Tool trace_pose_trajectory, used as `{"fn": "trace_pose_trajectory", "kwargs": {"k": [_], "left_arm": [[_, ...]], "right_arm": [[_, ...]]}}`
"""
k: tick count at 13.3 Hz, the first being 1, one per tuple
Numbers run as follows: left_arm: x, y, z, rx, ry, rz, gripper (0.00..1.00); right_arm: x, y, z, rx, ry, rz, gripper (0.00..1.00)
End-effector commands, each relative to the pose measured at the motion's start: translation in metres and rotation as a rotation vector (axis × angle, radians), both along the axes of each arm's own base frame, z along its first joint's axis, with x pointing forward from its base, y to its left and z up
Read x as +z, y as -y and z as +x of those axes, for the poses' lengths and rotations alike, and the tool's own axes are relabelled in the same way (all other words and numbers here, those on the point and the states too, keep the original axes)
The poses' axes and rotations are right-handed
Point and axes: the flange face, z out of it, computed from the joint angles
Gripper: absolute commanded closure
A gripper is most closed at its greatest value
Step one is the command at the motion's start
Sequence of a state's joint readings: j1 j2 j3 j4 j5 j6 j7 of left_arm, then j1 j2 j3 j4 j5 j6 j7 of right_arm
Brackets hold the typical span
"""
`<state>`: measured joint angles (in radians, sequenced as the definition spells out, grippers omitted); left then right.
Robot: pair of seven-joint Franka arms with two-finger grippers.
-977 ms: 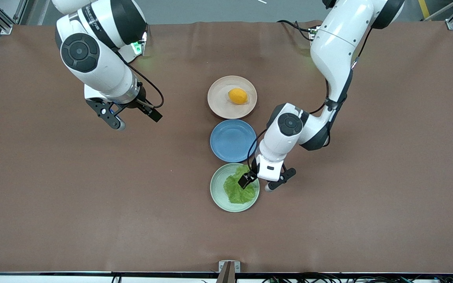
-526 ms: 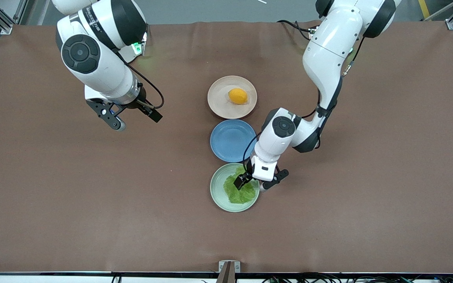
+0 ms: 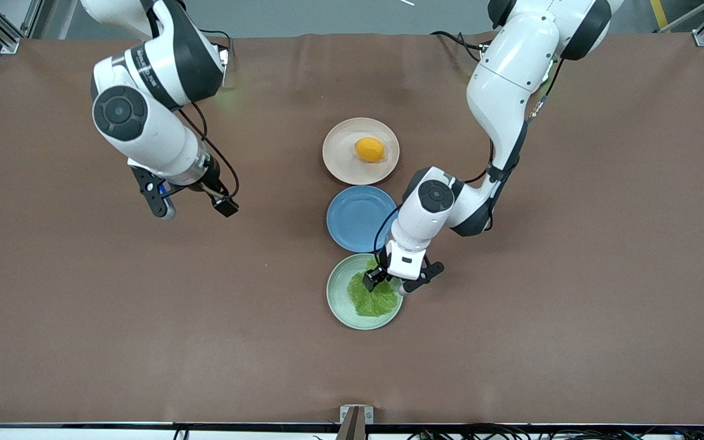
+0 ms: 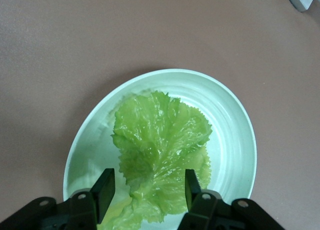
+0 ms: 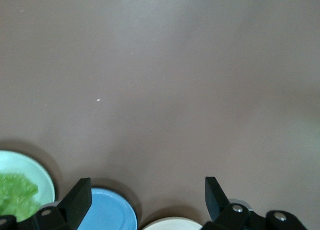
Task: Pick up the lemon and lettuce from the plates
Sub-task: 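Lower the left gripper onto the lettuce while the right gripper approaches the lemon, then lift the lettuce with the left gripper while the right gripper grasps the lemon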
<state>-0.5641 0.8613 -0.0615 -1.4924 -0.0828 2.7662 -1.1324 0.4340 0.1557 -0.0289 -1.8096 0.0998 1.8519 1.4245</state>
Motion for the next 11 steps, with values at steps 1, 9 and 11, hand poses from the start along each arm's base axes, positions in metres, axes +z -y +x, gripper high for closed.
{"fn": "trace_pose_trajectory", "kwargs": {"k": [1, 9, 11], "left_arm": [[-0.001, 0.003, 0.0, 0.012, -0.003, -0.013, 0.56], [0.005, -0.005, 0.003, 0.016, -0.004, -0.009, 1.0], [0.026, -0.009, 0.012, 0.026, 0.019, -0.024, 1.0]], "right_arm": [[0.015, -0.006, -0.005, -0.03, -0.001, -0.008, 0.0], [-0.053, -0.184, -0.088, -0.339, 0.022, -0.062, 0.0], [-0.082, -0.221, -0.113, -0.441, 0.016, -0.086, 0.0]]}}
